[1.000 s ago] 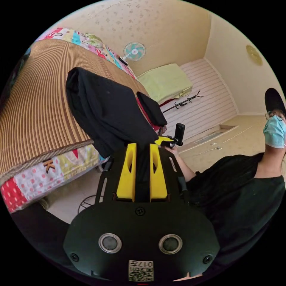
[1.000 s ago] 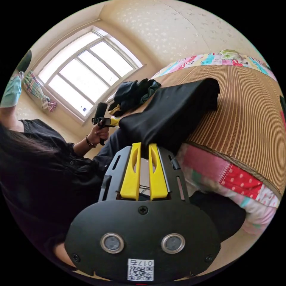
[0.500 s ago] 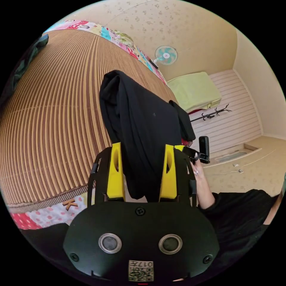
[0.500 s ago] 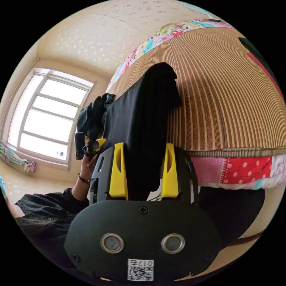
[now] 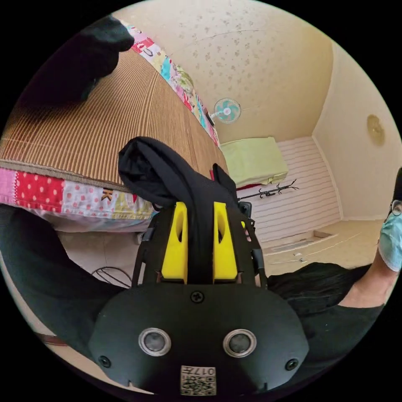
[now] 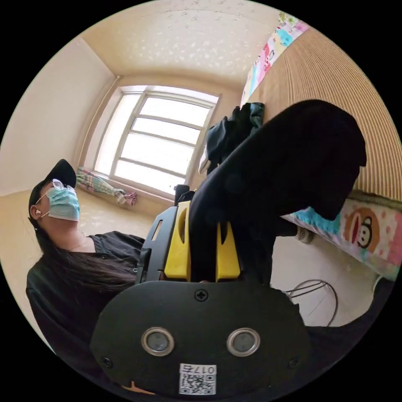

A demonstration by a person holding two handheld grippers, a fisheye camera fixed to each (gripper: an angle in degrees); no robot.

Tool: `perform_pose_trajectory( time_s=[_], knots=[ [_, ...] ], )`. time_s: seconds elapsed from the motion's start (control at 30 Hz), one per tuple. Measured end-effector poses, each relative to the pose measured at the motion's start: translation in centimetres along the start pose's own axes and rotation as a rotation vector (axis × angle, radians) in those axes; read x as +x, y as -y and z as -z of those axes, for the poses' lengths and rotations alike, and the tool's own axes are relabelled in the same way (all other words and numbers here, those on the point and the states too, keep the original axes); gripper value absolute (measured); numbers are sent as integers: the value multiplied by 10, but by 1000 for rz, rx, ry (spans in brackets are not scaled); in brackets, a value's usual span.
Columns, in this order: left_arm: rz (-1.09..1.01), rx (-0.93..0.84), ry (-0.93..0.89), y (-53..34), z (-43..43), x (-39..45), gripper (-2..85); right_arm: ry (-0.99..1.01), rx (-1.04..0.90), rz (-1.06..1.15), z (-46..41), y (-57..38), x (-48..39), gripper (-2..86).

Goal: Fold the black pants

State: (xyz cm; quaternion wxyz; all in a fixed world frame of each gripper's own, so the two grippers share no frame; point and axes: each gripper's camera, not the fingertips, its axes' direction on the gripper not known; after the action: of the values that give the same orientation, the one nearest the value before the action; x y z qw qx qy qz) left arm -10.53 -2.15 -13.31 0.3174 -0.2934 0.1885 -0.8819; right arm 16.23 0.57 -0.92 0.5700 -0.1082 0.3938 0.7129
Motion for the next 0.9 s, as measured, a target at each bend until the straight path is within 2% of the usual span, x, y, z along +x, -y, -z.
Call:
perform_pose_trajectory(
  time_s=[0.13,0.23,0.3,0.37,0.4,0.47,0.5,0.53,0.57,0.63,0.7,0.8,0.87,0.9],
  knots=[
    [-209,278,135,22,94,67,98,112,-108,266,-64,102,-58,77],
    [-269,432,264,56,152,96,100,129,-153,377,-125,185,-90,80],
    [-254,496,343,87,180,97,101,125,-155,361,-165,236,-95,85],
    [-218,509,459,122,199,86,109,51,-154,338,-206,283,-90,93],
    [-171,504,576,145,204,71,124,-20,-152,255,-235,310,-75,101],
    [-46,429,737,173,199,32,151,-215,-173,124,-278,337,-39,119],
    [45,324,809,186,187,-2,162,-353,-195,44,-305,343,-10,126],
    [111,198,868,191,169,-35,165,-510,-257,-12,-332,338,18,131],
    [83,201,863,187,163,-43,164,-548,-254,-9,-340,333,28,133],
    [45,271,837,167,162,-42,162,-511,-165,20,-339,312,37,135],
    [15,283,855,155,162,-21,161,-467,-172,78,-331,296,27,134],
    [-53,408,880,105,162,13,141,-485,-201,240,-290,234,-1,129],
    [-74,547,877,54,160,28,131,-578,-211,301,-253,176,-5,125],
    [-92,645,892,14,152,36,125,-698,-214,271,-222,132,2,123]
  ],
)
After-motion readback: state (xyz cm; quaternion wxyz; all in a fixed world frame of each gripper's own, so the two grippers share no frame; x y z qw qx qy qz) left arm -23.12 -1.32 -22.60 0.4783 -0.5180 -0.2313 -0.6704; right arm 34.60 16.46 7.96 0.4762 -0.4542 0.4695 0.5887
